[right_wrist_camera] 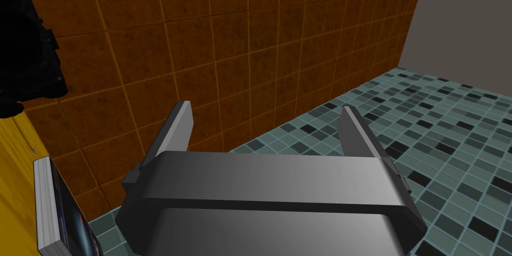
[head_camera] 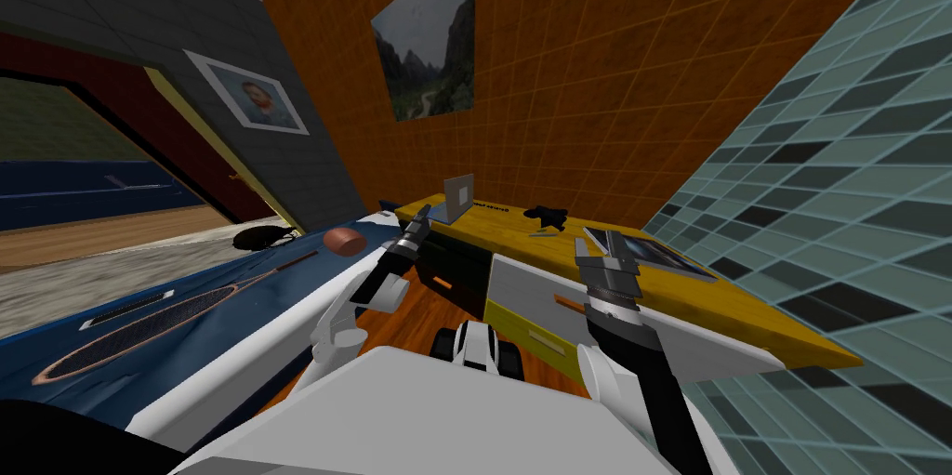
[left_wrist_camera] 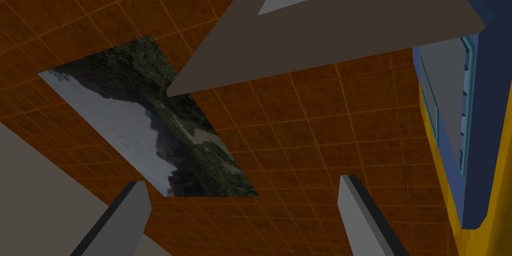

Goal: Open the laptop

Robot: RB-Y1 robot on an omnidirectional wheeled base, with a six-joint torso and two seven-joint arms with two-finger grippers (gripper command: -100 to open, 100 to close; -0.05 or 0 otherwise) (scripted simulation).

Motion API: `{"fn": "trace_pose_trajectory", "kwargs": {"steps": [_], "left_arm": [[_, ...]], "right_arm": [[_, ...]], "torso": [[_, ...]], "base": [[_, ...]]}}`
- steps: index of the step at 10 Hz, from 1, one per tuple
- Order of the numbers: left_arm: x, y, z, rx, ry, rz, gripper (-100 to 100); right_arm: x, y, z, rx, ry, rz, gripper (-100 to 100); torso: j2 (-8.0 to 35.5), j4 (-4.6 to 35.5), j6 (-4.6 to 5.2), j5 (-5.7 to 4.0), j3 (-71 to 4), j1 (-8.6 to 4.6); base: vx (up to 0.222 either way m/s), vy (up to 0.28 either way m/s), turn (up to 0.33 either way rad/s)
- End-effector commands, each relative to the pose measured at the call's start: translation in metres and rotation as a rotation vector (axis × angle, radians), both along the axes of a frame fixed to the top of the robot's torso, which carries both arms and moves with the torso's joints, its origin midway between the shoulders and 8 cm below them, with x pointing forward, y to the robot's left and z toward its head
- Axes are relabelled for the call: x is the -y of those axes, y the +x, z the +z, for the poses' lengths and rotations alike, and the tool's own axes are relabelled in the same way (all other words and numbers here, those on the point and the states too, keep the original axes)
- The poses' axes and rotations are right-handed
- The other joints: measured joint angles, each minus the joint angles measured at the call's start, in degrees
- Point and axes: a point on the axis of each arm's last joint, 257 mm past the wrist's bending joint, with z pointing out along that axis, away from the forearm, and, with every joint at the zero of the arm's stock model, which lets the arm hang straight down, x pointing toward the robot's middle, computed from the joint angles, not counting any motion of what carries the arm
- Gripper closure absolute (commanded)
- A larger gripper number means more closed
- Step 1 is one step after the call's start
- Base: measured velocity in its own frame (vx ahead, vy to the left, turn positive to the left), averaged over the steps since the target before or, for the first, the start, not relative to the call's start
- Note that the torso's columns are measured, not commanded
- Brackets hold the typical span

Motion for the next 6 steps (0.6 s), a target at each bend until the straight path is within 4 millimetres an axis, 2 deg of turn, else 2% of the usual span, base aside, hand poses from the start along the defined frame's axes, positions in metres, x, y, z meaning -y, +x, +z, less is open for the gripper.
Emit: {"fn": "trace_pose_trajectory", "kwargs": {"steps": [1, 4, 5, 6], "left_arm": [[-0.002, 0.005, 0.003, -0.021, 0.009, 0.011, -100], [-0.002, 0.013, 0.013, -0.038, 0.028, 0.025, -100], [-0.003, 0.014, 0.010, -0.050, 0.027, 0.029, -100], [-0.003, 0.017, 0.017, -0.051, 0.038, 0.034, -100]], "right_arm": [[0.000, 0.000, 0.000, 0.000, 0.000, 0.000, 0], [0.000, 0.000, 0.000, 0.000, 0.000, 0.000, 0], [0.000, 0.000, 0.000, 0.000, 0.000, 0.000, 0], [0.000, 0.000, 0.000, 0.000, 0.000, 0.000, 0]], "torso": [[0.0, 0.0, 0.01, 0.00, 0.0, -0.01], [0.0, 0.0, 0.00, 0.00, 0.0, 0.00], [0.0, 0.0, 0.02, 0.00, 0.0, -0.01], [0.0, 0.0, 0.00, 0.00, 0.0, 0.00]], "base": [[0.009, -0.004, -0.023], [0.011, -0.004, -0.039], [0.008, -0.004, -0.022], [0.009, -0.005, -0.042]]}}
